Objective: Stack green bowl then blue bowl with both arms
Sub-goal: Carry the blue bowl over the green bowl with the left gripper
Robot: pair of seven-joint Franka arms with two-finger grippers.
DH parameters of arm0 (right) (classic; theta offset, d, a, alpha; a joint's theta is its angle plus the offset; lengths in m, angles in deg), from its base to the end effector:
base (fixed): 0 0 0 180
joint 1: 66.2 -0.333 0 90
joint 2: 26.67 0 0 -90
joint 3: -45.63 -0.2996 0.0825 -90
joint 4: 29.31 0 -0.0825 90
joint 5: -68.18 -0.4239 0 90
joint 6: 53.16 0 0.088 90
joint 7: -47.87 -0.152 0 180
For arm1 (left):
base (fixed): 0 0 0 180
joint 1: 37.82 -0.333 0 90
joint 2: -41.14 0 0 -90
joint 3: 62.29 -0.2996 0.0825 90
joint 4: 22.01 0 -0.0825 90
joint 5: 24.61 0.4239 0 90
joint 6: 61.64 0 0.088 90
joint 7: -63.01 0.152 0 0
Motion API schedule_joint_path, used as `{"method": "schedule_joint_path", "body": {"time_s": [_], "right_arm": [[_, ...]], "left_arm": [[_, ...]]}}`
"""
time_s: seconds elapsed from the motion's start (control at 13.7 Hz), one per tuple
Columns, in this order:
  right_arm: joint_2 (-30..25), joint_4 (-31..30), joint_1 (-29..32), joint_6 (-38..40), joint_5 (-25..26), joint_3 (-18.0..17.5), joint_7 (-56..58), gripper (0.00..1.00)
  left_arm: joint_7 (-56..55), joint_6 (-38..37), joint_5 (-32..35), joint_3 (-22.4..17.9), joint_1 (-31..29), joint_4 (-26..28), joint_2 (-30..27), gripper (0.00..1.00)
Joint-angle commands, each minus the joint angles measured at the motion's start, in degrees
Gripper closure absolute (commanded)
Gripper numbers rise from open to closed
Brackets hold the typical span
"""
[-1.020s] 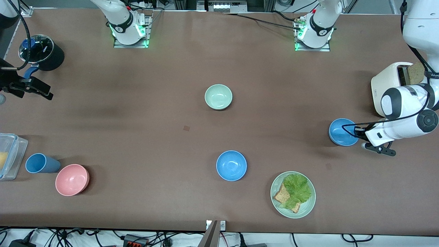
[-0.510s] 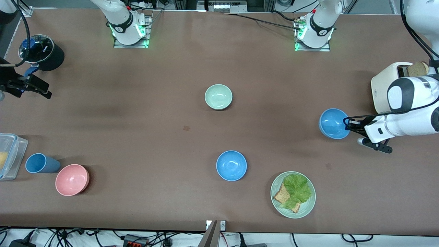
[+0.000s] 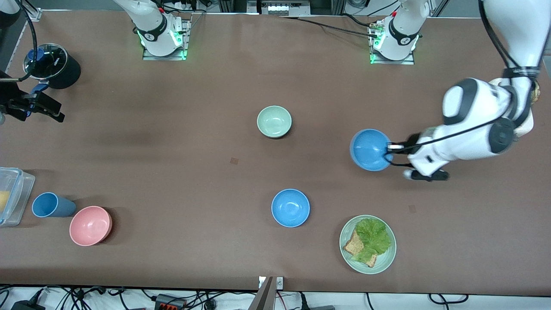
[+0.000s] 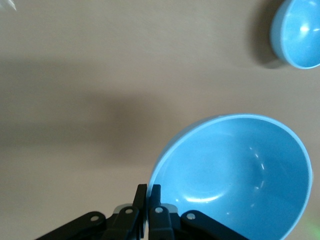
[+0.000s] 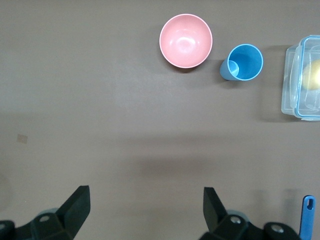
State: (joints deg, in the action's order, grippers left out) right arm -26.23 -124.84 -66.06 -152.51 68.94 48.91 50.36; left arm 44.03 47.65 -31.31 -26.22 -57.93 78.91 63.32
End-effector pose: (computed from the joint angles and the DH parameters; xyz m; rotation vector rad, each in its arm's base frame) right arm 0.6106 -0.0382 0.5234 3.1236 -0.0226 0.0910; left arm 0.6195 -0.1757 0.2971 2.8455 0.1678 -0.3797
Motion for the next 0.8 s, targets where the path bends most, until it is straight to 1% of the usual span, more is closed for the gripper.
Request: {"method": "schedule_joint_path", "body": {"time_s": [0.0, 0.15, 0.22, 0.36, 0.51, 0.58, 0.66, 0.73], "right_arm": [[-0.1, 0.4, -1.0, 0.9, 0.1, 0.6, 0.8, 0.0], [0.0, 0.3, -0.8, 0.9, 0.1, 0.5, 0.7, 0.0], [0.0, 0.4, -0.8, 0.9, 0.0, 0.6, 0.7, 0.0], [0.0, 0.4, -0.4, 0.9, 0.1, 0.5, 0.7, 0.0], [0.0, 0.3, 0.5, 1.0, 0.1, -0.1, 0.8, 0.0], [0.0, 0.4, 0.5, 1.0, 0.1, -0.2, 0.9, 0.0], [0.0, 0.3, 0.5, 0.9, 0.1, -0.2, 0.8, 0.0], [0.0, 0.3, 0.4, 1.0, 0.1, -0.2, 0.9, 0.0]], "left_arm": [[-13.2, 1.1, -0.8, 3.9, 1.9, 0.2, -0.6, 1.0], [-23.9, 2.2, -0.4, 4.1, 7.4, 0.7, -0.6, 1.0], [-29.9, 4.3, -0.2, 4.1, 9.6, 0.9, -0.6, 1.0], [-37.5, 6.9, -0.2, 4.1, 13.6, 1.7, -0.6, 1.0], [-45.0, 14.1, -0.2, 4.3, 15.2, 5.8, -0.9, 1.0], [-47.7, 17.9, -0.2, 4.3, 17.1, 8.0, -1.0, 1.0], [-49.2, 20.2, -0.2, 4.2, 18.6, 9.4, -1.2, 1.0], [-50.0, 20.8, -0.2, 4.2, 18.8, 10.6, -1.7, 1.0]]}}
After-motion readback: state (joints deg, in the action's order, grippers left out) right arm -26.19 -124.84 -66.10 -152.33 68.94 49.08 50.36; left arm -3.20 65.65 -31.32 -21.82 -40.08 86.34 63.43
